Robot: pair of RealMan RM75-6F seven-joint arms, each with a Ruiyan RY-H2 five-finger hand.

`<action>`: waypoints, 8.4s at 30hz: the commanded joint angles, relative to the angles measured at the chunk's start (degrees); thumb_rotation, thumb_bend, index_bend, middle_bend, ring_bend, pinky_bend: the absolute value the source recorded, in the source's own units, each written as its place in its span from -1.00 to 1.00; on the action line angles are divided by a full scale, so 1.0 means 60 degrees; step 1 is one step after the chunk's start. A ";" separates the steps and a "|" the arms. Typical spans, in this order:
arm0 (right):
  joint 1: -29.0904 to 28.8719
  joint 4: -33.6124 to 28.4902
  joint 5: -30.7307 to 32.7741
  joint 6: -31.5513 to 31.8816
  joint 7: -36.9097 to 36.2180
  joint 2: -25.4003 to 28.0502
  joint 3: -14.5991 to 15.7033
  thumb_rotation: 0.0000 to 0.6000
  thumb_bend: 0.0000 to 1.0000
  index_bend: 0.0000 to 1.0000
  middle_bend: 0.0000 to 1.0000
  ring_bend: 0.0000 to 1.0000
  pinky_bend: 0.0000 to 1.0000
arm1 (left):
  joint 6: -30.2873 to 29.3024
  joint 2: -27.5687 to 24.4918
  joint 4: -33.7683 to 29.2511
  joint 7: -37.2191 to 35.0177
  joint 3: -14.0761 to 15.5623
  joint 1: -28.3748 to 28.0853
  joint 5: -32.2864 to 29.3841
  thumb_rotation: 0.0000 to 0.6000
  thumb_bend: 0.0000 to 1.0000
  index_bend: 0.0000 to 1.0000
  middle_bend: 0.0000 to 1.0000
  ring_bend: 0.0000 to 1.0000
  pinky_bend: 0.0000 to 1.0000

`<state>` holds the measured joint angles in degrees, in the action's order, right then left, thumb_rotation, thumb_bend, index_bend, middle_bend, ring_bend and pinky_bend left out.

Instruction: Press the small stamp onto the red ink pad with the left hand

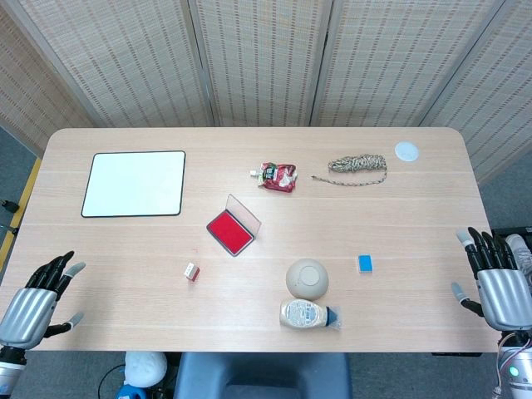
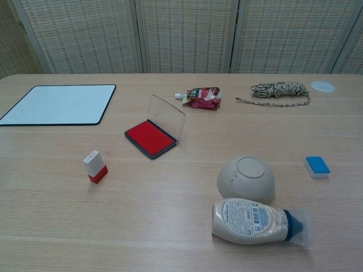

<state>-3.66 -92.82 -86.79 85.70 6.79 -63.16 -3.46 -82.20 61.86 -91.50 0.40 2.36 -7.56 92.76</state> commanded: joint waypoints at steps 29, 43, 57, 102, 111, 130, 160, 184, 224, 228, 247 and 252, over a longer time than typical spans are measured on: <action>-0.0119 0.0073 0.0215 -0.0229 -0.0323 0.0125 -0.0091 1.00 -0.41 -1.00 -1.00 -1.00 -1.00 | 0.3615 0.0046 -0.1295 0.1699 -0.1024 -0.2731 -0.1249 1.00 -0.48 -0.49 0.68 0.22 0.27; -0.0037 0.0104 -0.0008 -0.0030 -0.0691 0.0275 -0.0022 1.00 -0.41 -1.00 -1.00 -1.00 -1.00 | 0.5233 0.1138 -0.1215 0.2967 -0.1331 -0.4024 -0.2955 1.00 -0.48 -0.31 1.00 0.80 0.85; -0.0008 0.0120 -0.0130 0.0061 -0.0888 0.0348 0.0013 1.00 -0.41 -1.00 -1.00 -1.00 -1.00 | 0.5953 0.1749 -0.1564 0.5168 -0.1420 -0.5320 -0.5857 1.00 -0.48 -0.33 1.00 0.80 0.85; 0.0169 0.0111 -0.0356 0.0360 -0.1152 0.0506 0.0091 1.00 -0.41 -1.00 -1.00 -1.00 -1.00 | 0.6044 0.3040 -0.0062 0.4943 -0.0776 -0.6819 -0.7104 1.00 -0.48 -0.07 1.00 0.80 0.85; 0.0166 0.0104 -0.0362 0.0341 -0.1140 0.0508 0.0096 1.00 -0.41 -1.00 -1.00 -1.00 -1.00 | 0.6018 0.3130 0.0201 0.4781 -0.0707 -0.6873 -0.7194 1.00 -0.48 -0.04 1.00 0.80 0.85; 0.0216 0.0106 -0.0443 0.0465 -0.1134 0.0492 0.0102 1.00 -0.41 -1.00 -1.00 -1.00 -1.00 | 0.6058 0.3268 0.0463 0.4436 -0.0649 -0.6914 -0.7195 1.00 -0.48 0.10 1.00 0.80 0.85; 0.0191 0.0155 -0.0387 0.0452 -0.1314 0.0524 0.0027 1.00 -0.41 -1.00 -1.00 -1.00 -1.00 | 0.5522 0.2032 -0.0846 0.4314 -0.0930 -0.6974 -0.7235 1.00 -0.18 0.53 1.00 0.80 0.85; 0.0221 0.0340 -0.0161 0.0495 -0.2443 0.0866 -0.0136 1.00 -0.41 -1.00 -1.00 -1.00 -1.00 | 0.5914 0.2560 -0.0805 0.6379 -0.1364 -0.9450 -1.0385 1.00 -0.16 0.55 1.00 0.81 0.85; -0.0171 0.1227 0.0555 -0.0332 -0.4242 0.1264 -0.0565 1.00 -0.41 -1.00 -1.00 -1.00 -1.00 | 0.9772 0.4929 0.5201 0.4982 -0.0790 -1.2078 -1.1576 1.00 -0.16 0.55 1.00 0.83 0.88; -0.0197 0.1272 0.0649 -0.0418 -0.4292 0.1278 -0.0592 1.00 -0.41 -1.00 -1.00 -1.00 -1.00 | 0.9966 0.5097 0.5538 0.4697 -0.0667 -1.2172 -1.1448 1.00 -0.16 0.55 1.00 0.84 0.88; -0.0095 0.1264 0.0565 -0.0173 -0.4372 0.1299 -0.0586 1.00 -0.41 -1.00 -1.00 -1.00 -1.00 | 1.0376 0.5570 0.6380 0.3411 -0.0150 -1.2114 -1.0691 1.00 -0.16 0.55 1.00 0.84 0.88; -0.0079 0.1252 0.0538 -0.0133 -0.4349 0.1297 -0.0577 1.00 -0.41 -1.00 -1.00 -1.00 -1.00 | 1.0332 0.5550 0.6332 0.3193 -0.0107 -1.2094 -1.0533 1.00 -0.16 0.55 1.00 0.84 0.88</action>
<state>-4.14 -85.30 -83.55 84.89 -19.32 -55.37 -6.93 -20.13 95.22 -53.38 19.74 1.71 -80.17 29.40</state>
